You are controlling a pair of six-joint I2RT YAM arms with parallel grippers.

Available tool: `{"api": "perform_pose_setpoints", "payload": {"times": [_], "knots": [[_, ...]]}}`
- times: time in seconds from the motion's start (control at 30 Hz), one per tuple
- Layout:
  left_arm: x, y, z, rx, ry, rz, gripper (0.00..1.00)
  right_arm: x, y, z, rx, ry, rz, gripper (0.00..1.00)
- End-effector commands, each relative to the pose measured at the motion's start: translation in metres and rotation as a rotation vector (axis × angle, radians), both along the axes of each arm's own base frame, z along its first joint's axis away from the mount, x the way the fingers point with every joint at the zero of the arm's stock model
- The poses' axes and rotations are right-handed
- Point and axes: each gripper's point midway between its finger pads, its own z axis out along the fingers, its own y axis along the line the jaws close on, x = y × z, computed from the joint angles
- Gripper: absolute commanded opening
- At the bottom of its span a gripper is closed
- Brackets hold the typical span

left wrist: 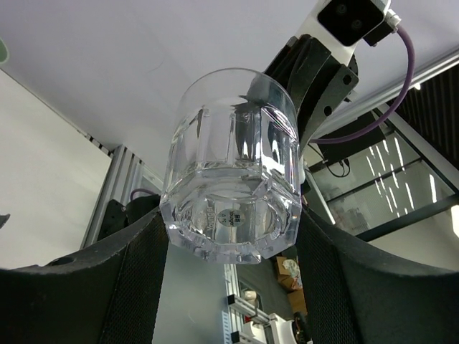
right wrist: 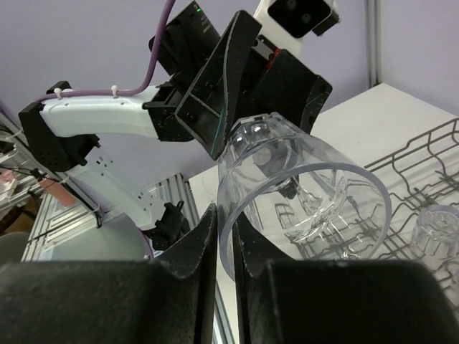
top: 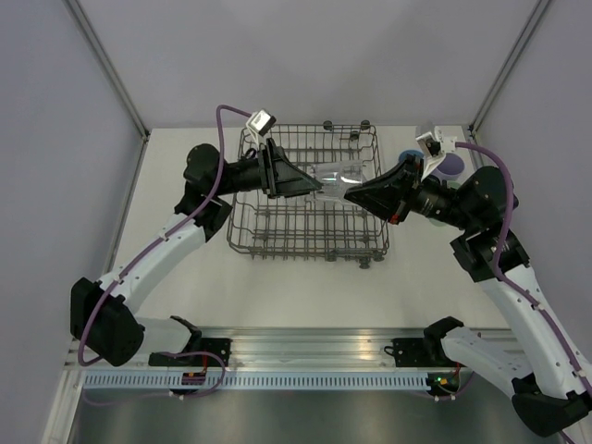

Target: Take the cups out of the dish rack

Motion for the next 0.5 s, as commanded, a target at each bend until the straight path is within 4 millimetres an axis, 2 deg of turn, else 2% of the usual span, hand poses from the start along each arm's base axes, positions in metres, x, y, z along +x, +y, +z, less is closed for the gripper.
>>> {"api": "perform_pose_setpoints", "payload": {"times": [0.0, 0.03, 0.07, 0.1, 0.17, 0.27, 0.33, 0.47], "knots": [[0.009, -0.001, 0.018, -0.004, -0.060, 0.048, 0.08, -0.022, 0.003, 0.011, 0.030, -0.050, 0.110, 0.00], [0.016, -0.002, 0.012, 0.022, -0.021, 0.080, 0.13, -0.025, 0.004, 0.012, 0.036, -0.050, 0.123, 0.00], [0.019, -0.002, 0.012, 0.031, -0.043, 0.103, 0.22, -0.025, 0.003, 0.011, 0.034, -0.045, 0.120, 0.01], [0.026, -0.001, 0.012, 0.037, -0.040, 0.143, 0.28, -0.026, 0.002, 0.011, 0.029, -0.069, 0.111, 0.00], [0.030, 0.000, 0.008, 0.071, -0.043, 0.183, 0.41, -0.020, -0.001, 0.004, 0.001, -0.047, 0.067, 0.00], [0.032, 0.001, 0.006, 0.083, -0.044, 0.207, 0.56, -0.020, -0.004, 0.004, -0.003, -0.049, 0.044, 0.00], [0.033, 0.000, 0.004, 0.088, -0.039, 0.205, 0.61, -0.017, -0.005, 0.005, -0.007, -0.051, 0.024, 0.00], [0.036, -0.003, -0.005, 0.110, -0.017, 0.209, 0.79, -0.006, -0.012, 0.010, -0.007, -0.056, -0.068, 0.00]]}}
